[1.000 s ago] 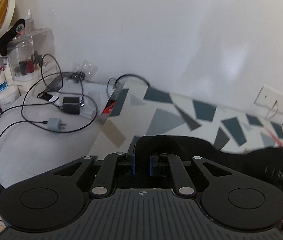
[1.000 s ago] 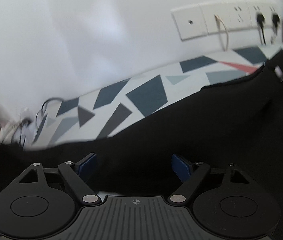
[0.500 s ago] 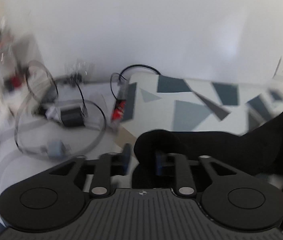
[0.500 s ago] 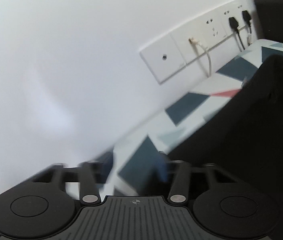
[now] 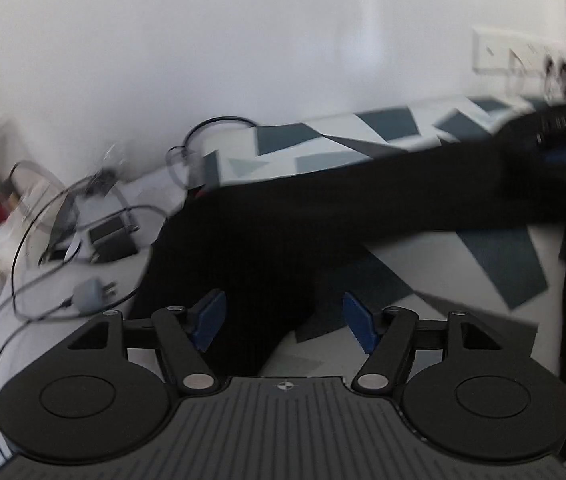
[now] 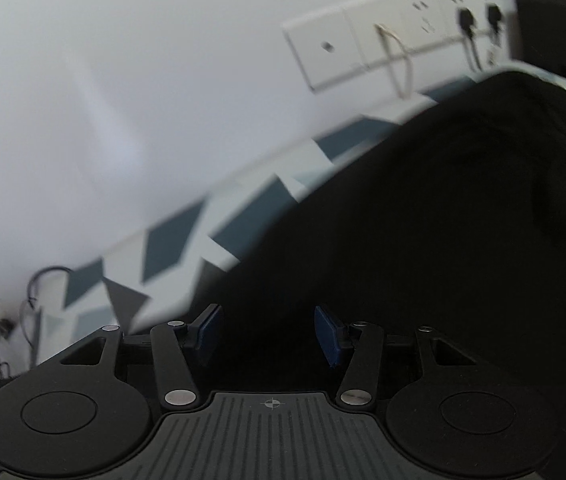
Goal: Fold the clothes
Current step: 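Open the right gripper on the hoodie while the left gripper holds its edge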
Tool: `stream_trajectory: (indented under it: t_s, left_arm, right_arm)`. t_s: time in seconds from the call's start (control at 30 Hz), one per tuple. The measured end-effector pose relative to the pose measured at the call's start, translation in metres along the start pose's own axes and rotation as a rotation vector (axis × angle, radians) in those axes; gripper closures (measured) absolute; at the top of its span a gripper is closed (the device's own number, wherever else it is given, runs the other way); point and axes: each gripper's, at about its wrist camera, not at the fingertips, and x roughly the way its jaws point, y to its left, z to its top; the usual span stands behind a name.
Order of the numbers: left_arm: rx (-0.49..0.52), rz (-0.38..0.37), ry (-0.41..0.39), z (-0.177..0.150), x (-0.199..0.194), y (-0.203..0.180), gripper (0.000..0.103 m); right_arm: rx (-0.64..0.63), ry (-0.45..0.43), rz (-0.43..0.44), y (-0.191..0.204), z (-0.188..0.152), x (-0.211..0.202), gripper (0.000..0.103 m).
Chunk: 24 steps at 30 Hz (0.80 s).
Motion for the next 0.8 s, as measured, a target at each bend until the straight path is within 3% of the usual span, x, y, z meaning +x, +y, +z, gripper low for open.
stream_trajectory:
  t_s: [0.1,0.17,0.33,0.37,0.4,0.43,0.53,0.67,0.8]
  left_arm:
    - [0.055,0.042,-0.032,0.008,0.021,-0.011,0.036]
    - [0.018,0.057,-0.020,0.019,0.039,-0.008,0.036]
    - [-0.026,0.113,0.067,0.034,0.088,-0.003,0.036]
    - [-0.024,0.126,0.089,0.035,0.097,-0.002,0.053]
    - [-0.059,0.082,0.102,0.034,0.097,0.005,0.091]
    - [-0.095,0.039,0.115,0.034,0.098,0.011,0.092]
    - [-0.198,0.011,0.080,0.035,0.074,0.032,0.095]
    - [-0.202,0.052,-0.071,0.041,0.017,0.050,0.095]
    - [-0.238,0.038,-0.086,0.045,-0.021,0.062,0.096]
  right_arm:
    - [0.015,0.027,-0.016,-0.003,-0.004,-0.001,0.056]
    - [0.027,0.026,-0.005,-0.001,-0.003,-0.003,0.055]
    - [0.016,0.002,0.019,0.005,-0.001,0.000,0.052]
    - [0.007,0.003,0.023,0.007,-0.001,0.001,0.052]
    - [-0.019,0.006,0.026,0.009,-0.003,0.002,0.051]
    - [-0.046,0.010,0.029,0.012,-0.005,0.004,0.051]
    - [-0.069,0.025,0.033,0.012,-0.008,0.008,0.048]
    - [-0.068,0.033,0.042,0.012,-0.011,0.015,0.041]
    - [-0.116,0.051,0.036,0.022,-0.016,0.031,0.041]
